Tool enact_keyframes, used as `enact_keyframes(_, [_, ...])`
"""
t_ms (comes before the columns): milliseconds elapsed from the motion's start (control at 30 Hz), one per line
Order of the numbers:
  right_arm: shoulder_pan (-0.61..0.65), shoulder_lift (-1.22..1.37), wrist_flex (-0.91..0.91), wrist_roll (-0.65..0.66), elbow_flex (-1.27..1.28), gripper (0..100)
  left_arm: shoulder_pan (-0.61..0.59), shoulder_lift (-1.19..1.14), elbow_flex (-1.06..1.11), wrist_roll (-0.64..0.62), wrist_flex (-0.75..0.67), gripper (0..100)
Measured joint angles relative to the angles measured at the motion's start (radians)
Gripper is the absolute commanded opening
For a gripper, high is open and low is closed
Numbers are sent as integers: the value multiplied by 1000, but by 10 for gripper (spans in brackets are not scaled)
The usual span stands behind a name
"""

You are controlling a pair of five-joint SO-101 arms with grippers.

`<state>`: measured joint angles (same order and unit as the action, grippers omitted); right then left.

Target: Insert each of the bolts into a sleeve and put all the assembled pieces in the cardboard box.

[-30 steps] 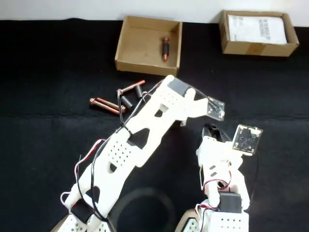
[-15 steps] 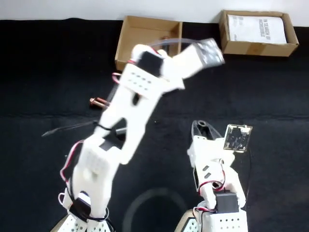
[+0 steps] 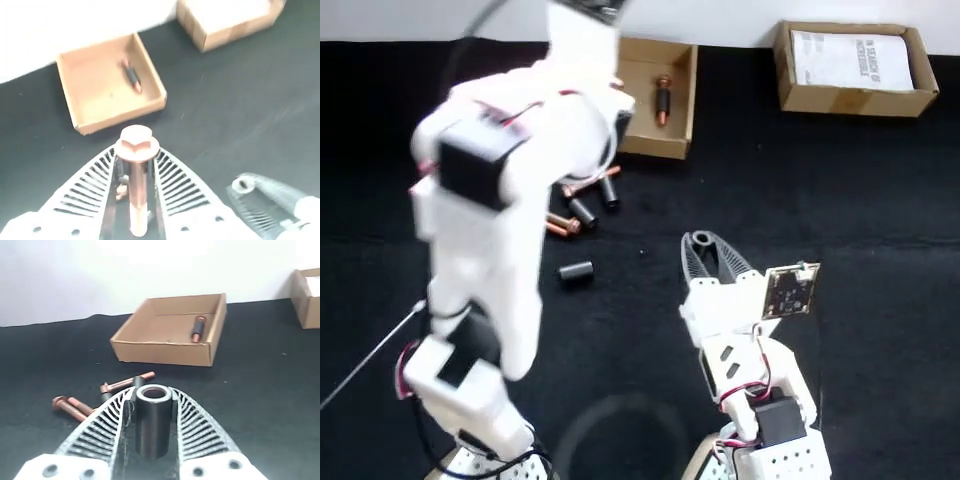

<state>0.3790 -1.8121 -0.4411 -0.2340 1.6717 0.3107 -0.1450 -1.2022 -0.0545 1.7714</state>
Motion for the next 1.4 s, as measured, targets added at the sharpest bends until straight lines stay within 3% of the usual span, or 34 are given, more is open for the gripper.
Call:
enact_keyframes(333, [48, 0, 0, 0, 0, 7, 8, 272, 71, -52, 0, 8])
enact_keyframes(733, [48, 0, 0, 0, 0, 7, 144, 802, 821, -52, -38, 8])
enact_keyframes(1000, [78, 0, 40, 0, 0, 7, 149, 971, 1301, -52, -361, 8])
enact_keyframes(1400, [285, 0, 166, 0, 0, 7, 149, 1152, 1921, -54, -1011, 8])
